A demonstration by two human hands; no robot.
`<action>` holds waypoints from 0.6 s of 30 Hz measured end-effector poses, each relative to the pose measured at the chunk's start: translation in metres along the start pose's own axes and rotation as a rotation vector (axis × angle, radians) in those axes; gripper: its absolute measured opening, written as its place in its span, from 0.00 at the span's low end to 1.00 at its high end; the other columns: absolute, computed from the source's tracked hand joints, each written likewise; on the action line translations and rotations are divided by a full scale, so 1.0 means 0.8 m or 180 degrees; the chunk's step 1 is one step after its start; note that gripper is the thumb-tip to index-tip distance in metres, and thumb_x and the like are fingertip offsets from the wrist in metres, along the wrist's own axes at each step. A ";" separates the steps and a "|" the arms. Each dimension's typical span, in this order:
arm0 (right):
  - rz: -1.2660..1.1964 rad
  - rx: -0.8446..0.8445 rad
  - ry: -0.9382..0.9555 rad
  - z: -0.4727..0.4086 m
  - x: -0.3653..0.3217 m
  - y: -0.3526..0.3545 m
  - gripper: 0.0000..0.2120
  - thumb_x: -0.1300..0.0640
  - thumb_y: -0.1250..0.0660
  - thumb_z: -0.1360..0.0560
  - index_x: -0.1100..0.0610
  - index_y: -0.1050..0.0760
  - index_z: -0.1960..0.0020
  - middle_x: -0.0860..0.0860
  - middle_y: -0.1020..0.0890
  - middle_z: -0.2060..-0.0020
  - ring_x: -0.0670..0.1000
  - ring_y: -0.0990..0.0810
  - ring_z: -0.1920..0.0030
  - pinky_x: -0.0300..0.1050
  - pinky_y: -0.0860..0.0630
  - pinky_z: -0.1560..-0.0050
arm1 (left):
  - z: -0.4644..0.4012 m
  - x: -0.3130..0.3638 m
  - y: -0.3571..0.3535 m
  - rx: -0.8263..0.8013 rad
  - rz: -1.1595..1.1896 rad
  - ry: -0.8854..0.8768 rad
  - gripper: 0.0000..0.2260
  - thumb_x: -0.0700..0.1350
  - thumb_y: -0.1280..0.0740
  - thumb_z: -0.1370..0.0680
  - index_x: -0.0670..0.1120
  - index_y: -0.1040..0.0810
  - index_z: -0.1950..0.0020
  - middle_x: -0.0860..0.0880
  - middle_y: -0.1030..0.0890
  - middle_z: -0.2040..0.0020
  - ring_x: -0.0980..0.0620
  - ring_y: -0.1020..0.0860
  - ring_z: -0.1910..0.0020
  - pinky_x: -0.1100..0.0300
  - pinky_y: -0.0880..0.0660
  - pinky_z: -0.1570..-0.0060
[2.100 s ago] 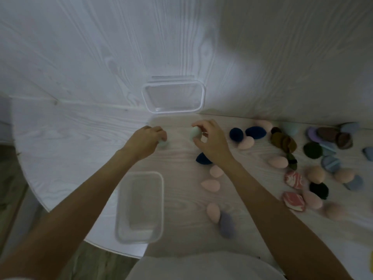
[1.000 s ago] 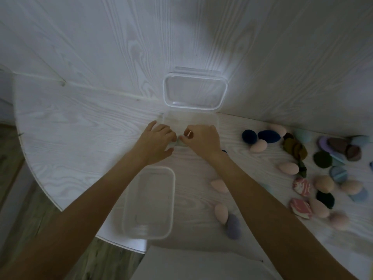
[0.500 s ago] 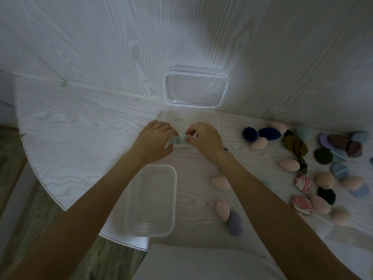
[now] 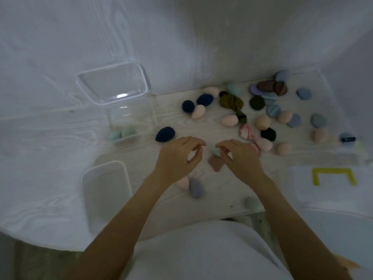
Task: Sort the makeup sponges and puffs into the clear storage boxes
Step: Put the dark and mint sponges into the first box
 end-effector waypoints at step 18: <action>-0.0016 0.0078 -0.0047 -0.112 0.180 0.058 0.14 0.60 0.38 0.25 0.59 0.27 0.39 0.60 0.25 0.42 0.61 0.27 0.43 0.54 0.29 0.44 | -0.035 -0.051 -0.178 -0.1384 -0.0756 0.1473 0.14 0.48 0.36 0.24 0.49 0.30 0.38 0.50 0.27 0.44 0.50 0.25 0.54 0.55 0.26 0.54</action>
Point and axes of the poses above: each hand's wrist, its own z-axis away from the middle knuckle, its own y-axis out of the back of the hand, x = y × z, the point moved 9 cm from there along -z, towards the middle knuckle
